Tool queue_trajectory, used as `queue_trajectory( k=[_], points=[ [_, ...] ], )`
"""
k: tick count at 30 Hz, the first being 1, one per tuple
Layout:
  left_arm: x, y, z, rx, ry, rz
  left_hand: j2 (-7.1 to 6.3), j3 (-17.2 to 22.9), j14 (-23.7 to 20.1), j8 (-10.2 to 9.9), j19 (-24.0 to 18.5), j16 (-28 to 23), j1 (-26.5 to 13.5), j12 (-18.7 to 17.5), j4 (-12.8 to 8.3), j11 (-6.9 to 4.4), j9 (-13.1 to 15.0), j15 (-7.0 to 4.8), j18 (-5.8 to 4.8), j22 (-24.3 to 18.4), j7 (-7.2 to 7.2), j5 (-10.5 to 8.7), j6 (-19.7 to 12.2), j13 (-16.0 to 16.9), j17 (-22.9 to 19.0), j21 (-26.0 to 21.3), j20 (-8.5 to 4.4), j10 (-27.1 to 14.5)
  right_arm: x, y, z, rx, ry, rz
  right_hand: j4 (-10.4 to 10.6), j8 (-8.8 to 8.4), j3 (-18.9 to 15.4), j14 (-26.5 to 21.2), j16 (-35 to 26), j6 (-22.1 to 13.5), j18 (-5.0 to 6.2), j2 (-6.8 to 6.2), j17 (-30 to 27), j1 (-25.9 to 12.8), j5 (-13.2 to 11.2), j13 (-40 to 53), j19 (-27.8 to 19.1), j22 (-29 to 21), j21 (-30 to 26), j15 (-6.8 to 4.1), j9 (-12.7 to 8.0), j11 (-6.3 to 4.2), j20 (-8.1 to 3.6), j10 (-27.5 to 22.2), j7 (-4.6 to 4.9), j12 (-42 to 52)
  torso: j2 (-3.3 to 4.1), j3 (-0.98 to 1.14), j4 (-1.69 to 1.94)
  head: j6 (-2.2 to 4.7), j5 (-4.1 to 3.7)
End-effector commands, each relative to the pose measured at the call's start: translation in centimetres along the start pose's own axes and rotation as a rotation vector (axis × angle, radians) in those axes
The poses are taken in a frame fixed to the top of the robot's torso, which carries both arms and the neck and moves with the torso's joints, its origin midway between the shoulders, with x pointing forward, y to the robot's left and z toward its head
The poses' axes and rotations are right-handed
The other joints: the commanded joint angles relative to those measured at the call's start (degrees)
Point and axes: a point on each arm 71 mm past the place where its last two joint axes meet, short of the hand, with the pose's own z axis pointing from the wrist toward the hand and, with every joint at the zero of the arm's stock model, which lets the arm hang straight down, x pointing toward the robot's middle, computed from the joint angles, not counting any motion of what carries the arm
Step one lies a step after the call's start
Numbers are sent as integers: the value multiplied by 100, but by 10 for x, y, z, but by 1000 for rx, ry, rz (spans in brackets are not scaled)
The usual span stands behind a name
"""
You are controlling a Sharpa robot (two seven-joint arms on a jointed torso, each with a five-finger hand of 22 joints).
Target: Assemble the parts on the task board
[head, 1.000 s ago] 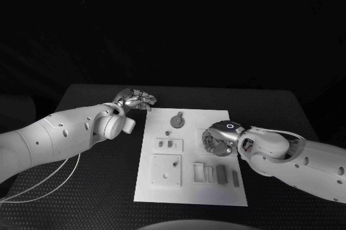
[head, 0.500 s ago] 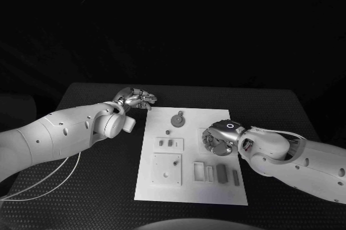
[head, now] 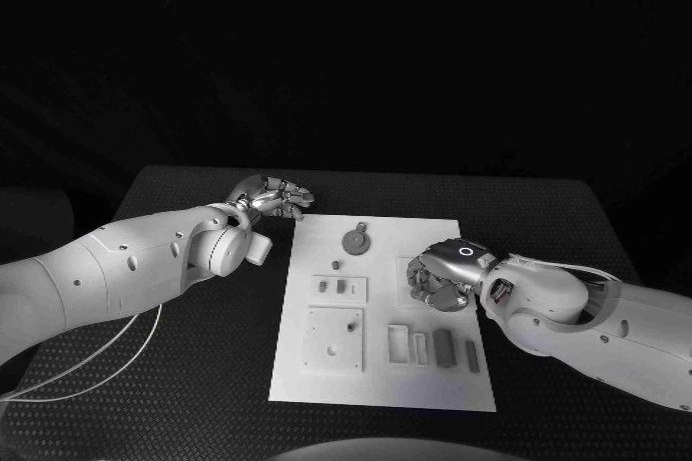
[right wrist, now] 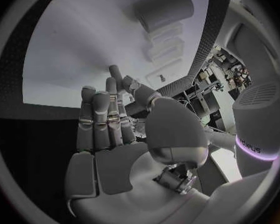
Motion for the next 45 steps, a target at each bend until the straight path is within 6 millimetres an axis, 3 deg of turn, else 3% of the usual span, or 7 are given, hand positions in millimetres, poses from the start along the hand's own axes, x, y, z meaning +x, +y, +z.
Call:
queue_trajectory(
  k=[1, 9, 16, 26, 30, 38, 45],
  points=[
    [1, -1, 1, 8, 7, -7, 8, -33, 9, -23, 15, -37, 16, -19, -15, -2, -5, 13, -8, -7, 7, 7, -52, 6, 10, 19, 3, -50, -10, 4, 0, -24, -19, 13, -26, 64, 13, -13, 16, 106, 75, 5, 10, 60, 20, 1, 5, 90, 23, -42, 145, -27, -21, 23, -69, 16, 0, 0, -1, 3, 18],
    [2, -2, 1, 9, 8, -8, 8, -34, 10, -23, 16, -39, 16, -21, -16, -1, -4, 13, -8, -8, 12, 7, -52, 7, 13, 19, 3, -54, -32, 10, -2, -45, -53, 34, -25, 65, 12, -13, 17, 108, 75, 5, 12, 64, 20, 5, 7, 89, 24, -43, 149, -28, -22, 24, -69, 16, 0, -5, 0, 4, 36],
    [3, -2, 1, 11, 10, -8, 11, -34, 11, -21, 16, -41, 16, -22, -15, -1, -3, 13, -8, -9, 17, 7, -50, 9, 16, 19, 3, -54, -34, 37, 11, -130, -67, 48, -25, 67, 11, -10, 21, 112, 75, 10, 17, 73, 21, 12, 13, 89, 27, -47, 156, -31, -24, 29, -71, 18, 5, 0, -2, -10, 119],
    [4, -2, 3, 10, 6, -6, 15, -33, 11, -17, 16, -44, 19, -22, -17, -1, -1, 13, -8, -9, 20, 7, -45, 13, 21, 19, 3, -54, -22, 100, 31, -279, -63, 88, -25, 63, 13, -10, 21, 106, 75, 23, 19, 83, 21, 18, 18, 88, 28, -50, 161, -33, -26, 27, -70, 16, 2, 4, 3, -67, 221],
    [6, -3, 4, 12, 11, -7, 16, -34, 11, -16, 16, -45, 19, -22, -17, -1, 0, 13, -8, -10, 20, 7, -43, 14, 22, 19, 3, -54, -18, 117, 36, -318, -56, 90, -26, 62, 13, -11, 21, 104, 75, 27, 20, 85, 21, 19, 18, 88, 28, -50, 162, -33, -27, 25, -69, 15, 0, -8, 7, -62, 246],
    [10, -4, 5, 13, 19, -9, 17, -34, 11, -15, 16, -47, 20, -22, -18, -1, 0, 13, -8, -10, 21, 7, -42, 15, 24, 19, 3, -54, -1, 137, 43, -348, -34, 64, -26, 60, 13, -11, 20, 102, 75, 29, 21, 86, 21, 21, 19, 87, 28, -51, 164, -34, -27, 24, -68, 14, 0, -18, 9, -79, 249],
    [13, -4, 5, 13, 27, -11, 18, -36, 11, -15, 15, -50, 18, -24, -18, 0, 1, 13, -9, -11, 22, 7, -44, 17, 28, 19, 4, -56, 13, 147, 46, -360, -28, 29, -29, 60, 11, -9, 22, 101, 75, 27, 23, 91, 21, 24, 21, 88, 29, -52, 167, -35, -29, 24, -68, 13, 0, -5, 13, -120, 293]
  ],
)
